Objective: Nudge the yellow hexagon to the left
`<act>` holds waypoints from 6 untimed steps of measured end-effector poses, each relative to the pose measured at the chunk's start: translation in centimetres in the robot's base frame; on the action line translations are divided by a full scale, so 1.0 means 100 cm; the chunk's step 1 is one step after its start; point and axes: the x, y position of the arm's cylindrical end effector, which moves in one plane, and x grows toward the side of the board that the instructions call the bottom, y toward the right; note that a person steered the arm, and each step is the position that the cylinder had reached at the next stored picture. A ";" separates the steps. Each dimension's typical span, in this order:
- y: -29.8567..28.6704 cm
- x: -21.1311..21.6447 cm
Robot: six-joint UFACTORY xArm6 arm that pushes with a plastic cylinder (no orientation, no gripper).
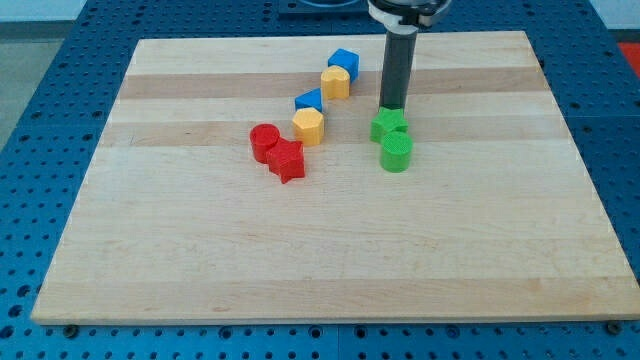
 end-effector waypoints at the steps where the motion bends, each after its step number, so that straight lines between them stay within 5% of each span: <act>1: -0.012 -0.007; 3: -0.054 -0.008; 6: -0.096 0.072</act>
